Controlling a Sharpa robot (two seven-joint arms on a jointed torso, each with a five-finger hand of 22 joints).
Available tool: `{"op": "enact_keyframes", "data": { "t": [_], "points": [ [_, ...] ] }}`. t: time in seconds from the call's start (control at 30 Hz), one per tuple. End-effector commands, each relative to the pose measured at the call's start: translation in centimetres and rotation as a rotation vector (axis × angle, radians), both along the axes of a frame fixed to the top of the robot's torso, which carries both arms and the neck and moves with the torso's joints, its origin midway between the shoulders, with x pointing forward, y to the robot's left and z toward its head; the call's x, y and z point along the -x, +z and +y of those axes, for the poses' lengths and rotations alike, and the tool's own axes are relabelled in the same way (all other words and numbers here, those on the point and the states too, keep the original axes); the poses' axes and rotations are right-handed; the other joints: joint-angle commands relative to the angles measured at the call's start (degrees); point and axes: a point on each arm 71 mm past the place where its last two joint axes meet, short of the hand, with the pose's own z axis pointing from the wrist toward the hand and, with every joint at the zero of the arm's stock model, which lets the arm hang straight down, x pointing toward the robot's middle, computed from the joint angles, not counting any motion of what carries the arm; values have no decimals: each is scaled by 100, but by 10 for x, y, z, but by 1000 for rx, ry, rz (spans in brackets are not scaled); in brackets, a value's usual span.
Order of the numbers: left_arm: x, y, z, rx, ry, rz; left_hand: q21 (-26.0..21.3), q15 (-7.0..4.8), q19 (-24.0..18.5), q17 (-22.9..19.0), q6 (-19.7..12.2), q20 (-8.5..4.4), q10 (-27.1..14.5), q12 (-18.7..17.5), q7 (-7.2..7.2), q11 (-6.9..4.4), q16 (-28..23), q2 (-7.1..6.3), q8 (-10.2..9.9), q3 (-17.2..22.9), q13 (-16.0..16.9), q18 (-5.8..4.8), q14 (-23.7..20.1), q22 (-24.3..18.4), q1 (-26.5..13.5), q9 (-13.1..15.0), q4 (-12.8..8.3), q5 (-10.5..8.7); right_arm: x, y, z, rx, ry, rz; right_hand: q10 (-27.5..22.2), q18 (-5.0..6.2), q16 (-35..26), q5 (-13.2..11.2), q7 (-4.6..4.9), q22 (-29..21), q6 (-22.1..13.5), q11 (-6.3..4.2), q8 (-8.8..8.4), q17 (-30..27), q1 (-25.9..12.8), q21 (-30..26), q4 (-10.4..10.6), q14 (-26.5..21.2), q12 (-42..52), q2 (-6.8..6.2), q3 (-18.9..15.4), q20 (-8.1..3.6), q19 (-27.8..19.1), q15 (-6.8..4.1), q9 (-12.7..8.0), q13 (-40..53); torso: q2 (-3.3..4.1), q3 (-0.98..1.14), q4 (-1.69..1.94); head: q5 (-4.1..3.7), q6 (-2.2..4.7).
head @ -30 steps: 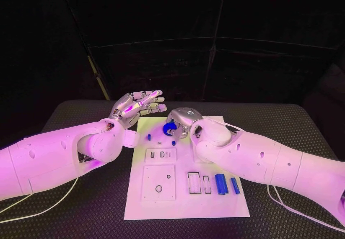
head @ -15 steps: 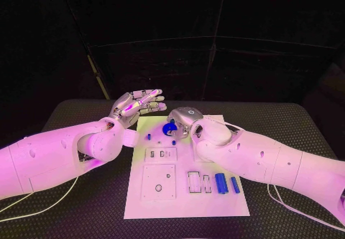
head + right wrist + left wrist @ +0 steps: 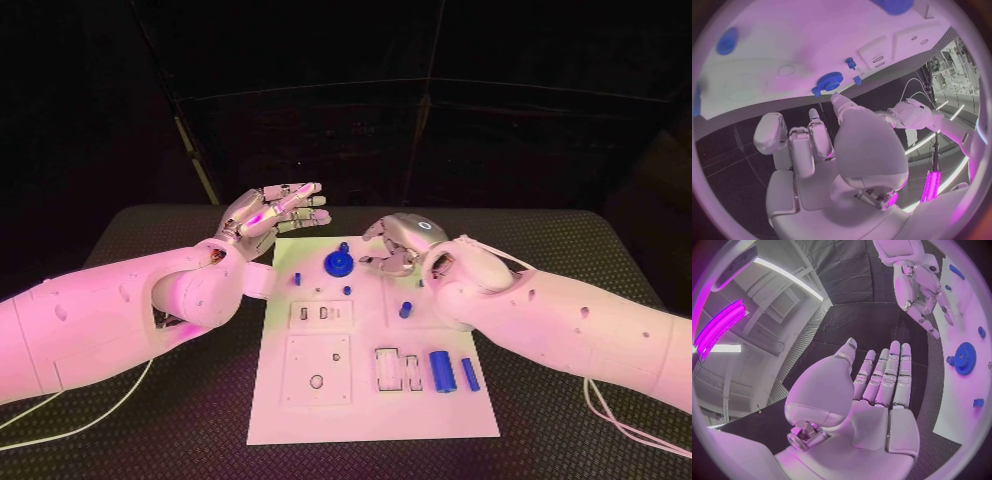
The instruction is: Assemble the parts on the task board
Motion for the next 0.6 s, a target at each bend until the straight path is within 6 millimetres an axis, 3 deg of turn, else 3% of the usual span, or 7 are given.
{"op": "enact_keyframes", "data": {
  "t": [0.03, 0.1, 0.2, 0.27, 0.33, 0.5, 0.6],
  "points": [
    [-1, 1, 2, 3, -5, -4, -23, 7, -41, -7, -41, 15, -39, -22, 433, -16, -22, 58, -20, -3, -4, 84, -42, -5, 11, -4, -32, -7, 4, 7, -20, -199, 59, 34, -29, 5, -28, 75, -5, -65, 32, -33, 26, 907, 226, -54, -133, 473, -14, 13, 75, -5, -82, 19, 8, 81, -42, 26, -75, 49, 4],
    [-1, 1, 3, 1, 0, -4, -23, 8, -41, -7, -41, 15, -39, -22, 433, -16, -22, 58, -20, -3, -4, 84, -43, -6, 11, -4, -33, -7, 4, 5, -40, -216, 62, 87, -44, 14, -48, 166, -17, -116, 96, -45, 56, 852, 313, -81, -221, 460, -27, -16, 77, -14, -119, 9, 15, 69, -65, 41, -117, 66, 1],
    [-2, 0, 4, 0, 2, -4, -24, 8, -41, -7, -41, 15, -39, -21, 433, -16, -22, 59, -20, -2, -4, 84, -44, -6, 12, -4, -34, -7, 2, 2, -67, -240, 49, 155, -51, 19, -63, 552, -44, -154, 121, -69, 62, 822, 368, -106, -317, 452, -34, -93, -37, -34, -149, -13, 10, 63, -84, 59, -138, 29, 19],
    [-3, 0, 4, 1, 2, -4, -24, 8, -41, -7, -41, 15, -39, -21, 433, -16, -22, 59, -20, -2, -4, 84, -44, -6, 12, -4, -34, -7, 1, 0, -84, -253, 38, 187, -72, 26, -72, 316, -54, -195, 99, -74, 48, 801, 332, -127, -317, 447, -57, -106, -136, -41, -176, -18, 1, 34, -90, 74, -143, 11, 21],
    [-4, -1, 3, 1, 2, -5, -24, 8, -41, -7, -41, 15, -39, -21, 433, -16, -22, 59, -20, -2, -4, 84, -44, -6, 12, -4, -34, -7, 0, -2, -99, -260, 27, 203, -83, 28, -71, 160, -59, -209, 5, -76, 5, 809, 326, -137, -321, 450, -70, -74, -238, -45, -185, -22, -13, 20, -82, 72, -133, -1, 38],
    [-5, -2, 4, 1, 5, -5, -24, 8, -41, -7, -41, 15, -39, -21, 433, -16, -22, 59, -20, -2, -4, 84, -44, -6, 12, -4, -34, -7, -6, -5, -129, -252, -5, 212, -103, 29, -76, 189, -52, -218, -92, -75, -23, 804, 408, -144, -386, 449, -91, -58, -340, -48, -190, -23, -15, -3, -81, 91, -128, -37, 47],
    [-6, -3, 3, 1, 3, -4, -24, 8, -41, -7, -41, 15, -39, -21, 433, -16, -22, 59, -20, -2, -4, 84, -44, -6, 12, -4, -34, -7, -11, -8, -138, -237, -16, 206, -112, 28, -75, 149, -46, -217, -171, -67, -42, 809, 404, -146, -390, 451, -100, -61, -437, -45, -189, -18, -18, -12, -74, 83, -123, -63, 29]
  ]
}}
